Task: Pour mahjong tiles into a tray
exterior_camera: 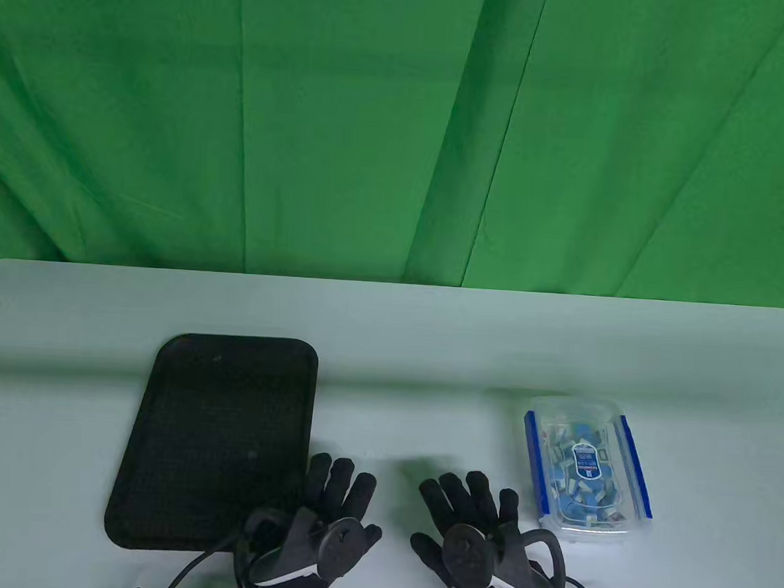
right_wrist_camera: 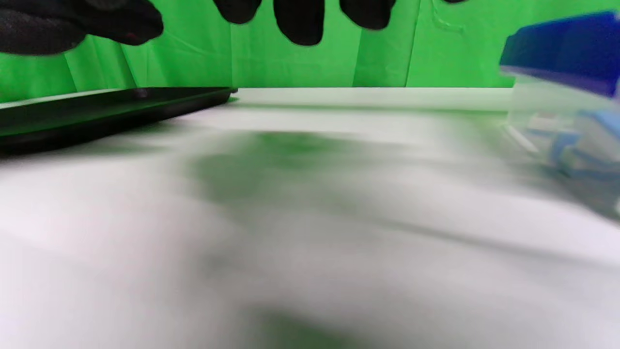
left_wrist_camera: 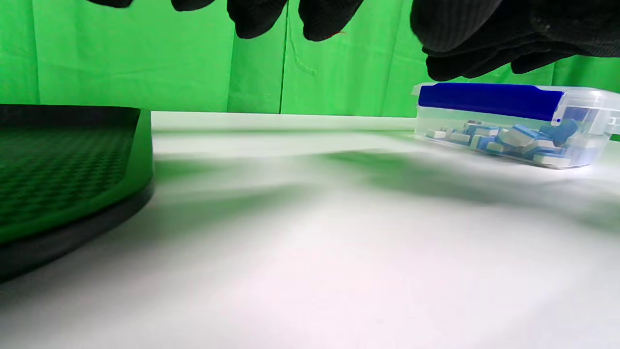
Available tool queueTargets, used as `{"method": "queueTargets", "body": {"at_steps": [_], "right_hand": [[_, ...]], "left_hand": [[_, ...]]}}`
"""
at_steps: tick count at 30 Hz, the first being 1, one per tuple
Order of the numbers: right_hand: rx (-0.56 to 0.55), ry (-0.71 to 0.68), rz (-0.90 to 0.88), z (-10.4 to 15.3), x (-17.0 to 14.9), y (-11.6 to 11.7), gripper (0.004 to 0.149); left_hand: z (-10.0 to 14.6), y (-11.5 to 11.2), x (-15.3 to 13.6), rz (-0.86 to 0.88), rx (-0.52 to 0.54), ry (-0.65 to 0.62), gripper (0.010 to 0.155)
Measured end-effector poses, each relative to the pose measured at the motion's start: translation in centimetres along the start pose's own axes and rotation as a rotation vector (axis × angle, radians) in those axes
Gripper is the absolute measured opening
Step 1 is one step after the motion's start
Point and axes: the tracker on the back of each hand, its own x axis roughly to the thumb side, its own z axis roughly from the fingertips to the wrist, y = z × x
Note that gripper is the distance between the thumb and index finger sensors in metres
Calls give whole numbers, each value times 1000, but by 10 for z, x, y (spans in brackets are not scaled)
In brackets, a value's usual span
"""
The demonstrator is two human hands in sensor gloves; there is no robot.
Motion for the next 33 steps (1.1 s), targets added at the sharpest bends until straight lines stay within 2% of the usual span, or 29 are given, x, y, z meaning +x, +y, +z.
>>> {"method": "queueTargets", "body": {"at_steps": [6, 20, 33], "right_hand": [[38, -2, 6, -3, 2, 5, 74], [14, 5, 0, -3, 0, 5, 73], [3, 12, 3, -4, -2, 5, 73]], "left_hand": [[0, 0, 0, 8, -1, 9, 70], [-3, -3, -6, 11, -25, 53, 69], [-3, -2, -12, 27, 4, 51, 68]]}}
